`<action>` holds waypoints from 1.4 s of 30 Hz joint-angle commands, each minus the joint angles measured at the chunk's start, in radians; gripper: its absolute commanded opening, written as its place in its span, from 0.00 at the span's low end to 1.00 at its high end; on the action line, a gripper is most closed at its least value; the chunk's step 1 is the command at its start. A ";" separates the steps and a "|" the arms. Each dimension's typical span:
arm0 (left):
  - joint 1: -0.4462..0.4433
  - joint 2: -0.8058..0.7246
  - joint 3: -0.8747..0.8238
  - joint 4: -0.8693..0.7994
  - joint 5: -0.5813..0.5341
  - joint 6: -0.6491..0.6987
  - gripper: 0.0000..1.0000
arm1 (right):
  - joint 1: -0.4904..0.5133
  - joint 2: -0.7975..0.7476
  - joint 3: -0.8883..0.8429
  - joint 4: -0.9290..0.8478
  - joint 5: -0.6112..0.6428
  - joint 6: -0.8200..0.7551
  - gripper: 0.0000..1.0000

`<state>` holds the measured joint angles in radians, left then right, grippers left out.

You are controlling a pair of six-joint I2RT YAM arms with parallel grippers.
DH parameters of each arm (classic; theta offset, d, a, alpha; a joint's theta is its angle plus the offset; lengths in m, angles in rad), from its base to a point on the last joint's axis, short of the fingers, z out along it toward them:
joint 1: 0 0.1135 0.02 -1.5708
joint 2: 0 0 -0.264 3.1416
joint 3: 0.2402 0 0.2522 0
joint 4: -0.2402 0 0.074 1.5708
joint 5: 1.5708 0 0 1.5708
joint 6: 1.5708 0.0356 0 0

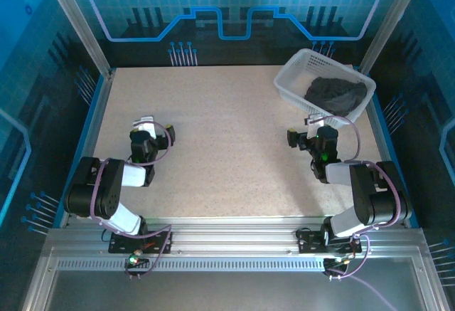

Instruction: Fold and stack the t-shirts

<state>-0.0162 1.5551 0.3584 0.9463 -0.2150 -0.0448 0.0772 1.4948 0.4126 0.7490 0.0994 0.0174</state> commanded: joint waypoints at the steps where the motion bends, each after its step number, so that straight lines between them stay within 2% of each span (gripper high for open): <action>1: -0.005 -0.007 0.013 -0.007 0.009 0.022 0.99 | -0.015 0.008 0.018 0.007 -0.006 -0.014 1.00; 6: -0.005 -0.008 0.001 0.012 -0.002 0.015 0.99 | -0.014 0.001 0.015 0.014 -0.005 -0.014 1.00; 7: -0.009 -0.023 -0.018 0.048 -0.022 0.020 0.99 | 0.000 -0.034 0.034 -0.036 0.020 -0.021 1.00; 8: -0.025 -0.063 -0.030 0.038 -0.068 0.028 0.99 | 0.026 -0.087 0.073 -0.127 0.073 -0.034 1.00; 10: -0.107 -0.216 -0.017 -0.094 -0.230 0.082 0.99 | 0.093 -0.213 0.188 -0.365 0.212 -0.027 1.00; 12: -0.192 -0.350 0.030 -0.166 -0.330 0.112 0.99 | 0.141 -0.319 0.315 -0.507 0.268 0.038 1.00; 13: -0.219 -0.398 0.081 -0.196 -0.369 0.090 0.99 | 0.137 -0.350 0.420 -0.621 0.229 0.144 1.00; 14: -0.232 -0.427 0.156 -0.288 -0.394 0.038 0.99 | 0.110 -0.355 0.532 -0.765 0.130 0.225 1.00; 15: -0.231 -0.464 0.283 -0.546 -0.377 -0.124 0.99 | 0.076 -0.341 0.667 -0.926 0.037 0.310 1.00; 16: -0.222 -0.492 0.420 -0.862 -0.371 -0.341 0.99 | 0.053 -0.308 0.746 -1.021 0.046 0.409 1.00; 17: -0.199 -0.487 0.514 -1.002 -0.351 -0.473 0.99 | 0.009 -0.276 0.798 -1.048 -0.032 0.445 1.00; 18: -0.143 -0.457 0.562 -1.019 -0.225 -0.578 0.99 | -0.038 -0.226 0.867 -1.081 -0.103 0.476 1.00; 19: -0.077 -0.414 0.615 -1.035 -0.064 -0.675 0.99 | -0.055 -0.171 0.958 -1.165 -0.064 0.494 0.98; 20: -0.052 -0.374 0.671 -1.073 0.006 -0.734 0.99 | -0.055 -0.121 1.048 -1.269 0.029 0.498 0.93; 22: -0.072 -0.273 0.829 -1.170 0.097 -0.725 0.99 | -0.074 -0.002 1.215 -1.449 0.150 0.503 0.91; 25: -0.166 -0.143 1.048 -1.314 0.197 -0.642 0.99 | -0.144 0.173 1.393 -1.597 0.165 0.525 0.89; 27: -0.228 -0.098 1.119 -1.344 0.257 -0.612 0.99 | -0.184 0.275 1.474 -1.656 0.159 0.533 0.89; 30: -0.295 -0.076 1.118 -1.322 0.329 -0.625 0.94 | -0.219 0.425 1.576 -1.729 0.155 0.522 0.91; 35: -0.367 -0.072 1.060 -1.302 0.375 -0.654 0.86 | -0.240 0.651 1.716 -1.827 0.126 0.531 0.91; 39: -0.389 -0.085 1.027 -1.302 0.396 -0.668 0.78 | -0.239 0.780 1.808 -1.887 0.104 0.575 0.82; 41: -0.391 -0.097 1.017 -1.308 0.395 -0.670 0.74 | -0.239 0.808 1.820 -1.888 0.086 0.598 0.73; 42: -0.392 -0.105 1.012 -1.309 0.391 -0.670 0.73 | -0.240 0.810 1.815 -1.880 0.080 0.611 0.64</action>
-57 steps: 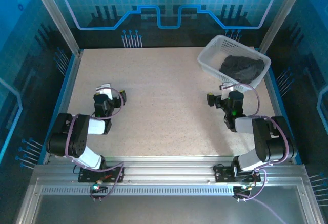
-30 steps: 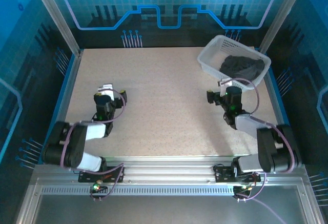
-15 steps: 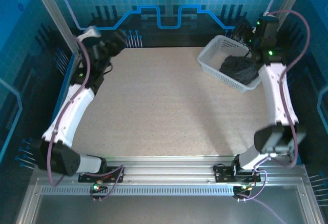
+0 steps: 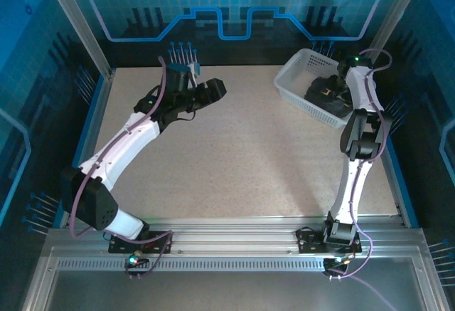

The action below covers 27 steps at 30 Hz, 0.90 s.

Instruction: Fold and stack the t-shirts

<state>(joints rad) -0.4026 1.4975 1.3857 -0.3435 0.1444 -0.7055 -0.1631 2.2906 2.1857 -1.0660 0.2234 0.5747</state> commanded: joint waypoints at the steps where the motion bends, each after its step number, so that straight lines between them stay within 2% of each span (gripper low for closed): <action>1: -0.005 -0.052 -0.021 -0.019 0.028 -0.010 0.72 | 0.001 0.012 0.032 -0.052 -0.048 0.063 0.49; 3: -0.006 -0.061 -0.028 -0.020 0.023 -0.006 0.68 | 0.001 -0.013 0.012 -0.024 -0.052 0.083 0.15; 4: -0.005 -0.064 -0.027 -0.022 0.021 -0.006 0.67 | 0.003 -0.043 -0.012 0.006 -0.054 0.089 0.03; 5: -0.005 -0.066 -0.027 -0.022 0.020 -0.003 0.66 | 0.006 -0.077 -0.038 0.044 -0.051 0.091 0.00; 12: -0.005 -0.066 -0.027 -0.024 0.011 -0.005 0.56 | 0.083 -0.402 -0.166 0.272 -0.036 0.105 0.00; 19: -0.005 -0.062 -0.014 -0.043 -0.032 -0.001 0.56 | 0.180 -0.637 -0.206 0.498 -0.056 0.115 0.00; 23: -0.003 -0.063 0.000 -0.079 -0.078 0.014 0.56 | 0.224 -0.669 -0.082 0.566 -0.109 0.099 0.00; 27: 0.002 -0.070 0.023 -0.142 -0.150 0.026 0.56 | 0.315 -0.660 0.084 0.601 -0.111 0.034 0.00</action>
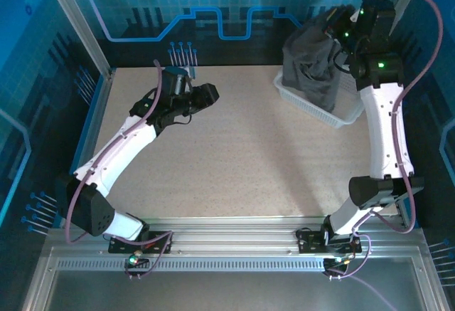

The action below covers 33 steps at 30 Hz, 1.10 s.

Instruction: Fold and stack the t-shirts

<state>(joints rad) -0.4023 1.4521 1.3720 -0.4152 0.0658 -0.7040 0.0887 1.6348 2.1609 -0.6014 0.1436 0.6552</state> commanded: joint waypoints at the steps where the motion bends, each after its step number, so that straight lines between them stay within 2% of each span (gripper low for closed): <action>1: 0.005 -0.031 0.041 -0.087 -0.094 0.025 0.56 | 0.094 0.004 0.149 0.137 -0.027 -0.053 0.00; 6: 0.049 -0.082 0.039 -0.158 -0.192 0.019 0.57 | 0.299 0.077 0.303 0.099 0.019 -0.091 0.00; 10: 0.102 -0.137 0.023 -0.202 -0.219 0.015 0.60 | 0.510 0.131 0.296 0.138 0.108 -0.150 0.00; 12: 0.122 -0.166 0.021 -0.241 -0.260 0.014 0.63 | 0.584 0.170 0.279 0.100 0.160 -0.108 0.00; 13: 0.128 -0.185 0.028 -0.284 -0.314 0.006 0.65 | 0.613 0.190 0.253 0.079 0.160 -0.076 0.02; 16: 0.137 -0.248 0.036 -0.384 -0.458 -0.002 0.70 | 0.682 0.275 0.223 -0.028 0.077 -0.063 0.52; 17: 0.142 -0.270 0.033 -0.408 -0.489 0.000 0.71 | 0.695 0.306 0.235 -0.084 0.050 -0.058 0.59; 20: 0.163 -0.329 -0.003 -0.442 -0.477 0.011 0.71 | 0.709 0.336 0.189 -0.181 -0.022 -0.069 0.64; 25: 0.194 -0.367 -0.122 -0.499 -0.353 -0.035 0.71 | 0.643 0.168 -0.248 -0.018 -0.044 -0.050 0.67; 28: 0.231 -0.352 -0.223 -0.489 -0.209 -0.083 0.71 | 0.575 0.138 -0.417 -0.024 -0.101 -0.022 0.65; 30: 0.269 -0.311 -0.296 -0.455 -0.083 -0.110 0.72 | 0.552 0.142 -0.490 -0.079 -0.073 -0.048 0.63; 33: 0.284 -0.220 -0.349 -0.432 0.013 -0.132 0.69 | 0.465 0.124 -0.639 -0.094 -0.050 -0.025 0.61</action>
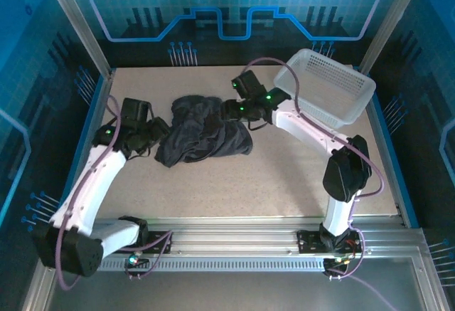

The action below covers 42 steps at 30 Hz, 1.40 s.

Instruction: Fold and stack the t-shirts

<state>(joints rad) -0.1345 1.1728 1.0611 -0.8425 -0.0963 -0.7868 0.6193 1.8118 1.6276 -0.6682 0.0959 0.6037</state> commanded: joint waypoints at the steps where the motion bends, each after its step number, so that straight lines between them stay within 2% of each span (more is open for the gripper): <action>1: 0.016 0.085 -0.052 0.013 0.203 -0.059 0.68 | -0.119 -0.064 -0.163 0.001 -0.029 0.038 0.58; 4: 0.016 0.131 -0.111 0.093 0.253 -0.114 0.65 | -0.235 -0.013 -0.177 0.022 -0.059 0.013 0.51; 9: 0.016 0.181 -0.154 0.179 0.271 -0.176 0.57 | -0.292 0.218 0.047 -0.038 -0.078 -0.017 0.44; 13: 0.015 0.214 -0.101 0.151 0.239 -0.148 0.57 | -0.349 0.377 0.219 -0.100 0.001 0.034 0.41; 17: 0.011 0.237 -0.044 0.132 0.222 -0.113 0.58 | -0.441 0.451 0.313 -0.120 -0.010 0.082 0.40; 19: 0.004 0.258 -0.013 0.133 0.217 -0.098 0.59 | -0.464 0.463 0.357 -0.110 -0.046 0.049 0.39; 23: -0.044 0.335 0.057 0.160 0.205 -0.051 0.63 | -0.418 0.496 0.497 -0.183 -0.118 -0.066 0.41; 25: -0.082 0.392 0.112 0.155 0.174 -0.017 0.64 | -0.379 0.480 0.506 -0.205 -0.118 -0.088 0.43; 30: -0.178 0.589 0.305 0.005 -0.012 0.100 0.71 | -0.286 0.383 0.393 -0.150 -0.159 -0.050 0.53; 34: -0.220 0.693 0.381 -0.037 -0.191 0.167 0.70 | -0.221 0.395 0.423 -0.145 -0.234 -0.059 0.60; 35: -0.225 0.711 0.393 -0.042 -0.240 0.186 0.67 | -0.207 0.413 0.448 -0.156 -0.249 -0.059 0.61; 38: -0.229 0.751 0.401 -0.080 -0.351 0.227 0.44 | -0.168 0.486 0.547 -0.194 -0.289 -0.042 0.61; 40: -0.228 0.720 0.359 -0.080 -0.385 0.231 0.19 | -0.143 0.540 0.610 -0.211 -0.292 -0.029 0.62; 42: -0.220 0.648 0.285 -0.054 -0.406 0.224 0.03 | -0.127 0.589 0.673 -0.221 -0.298 -0.003 0.62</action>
<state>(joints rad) -0.3637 1.9034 1.4101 -0.8425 -0.3641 -0.5941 0.4618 2.3165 2.2139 -0.8398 -0.1513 0.5667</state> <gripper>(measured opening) 0.115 0.615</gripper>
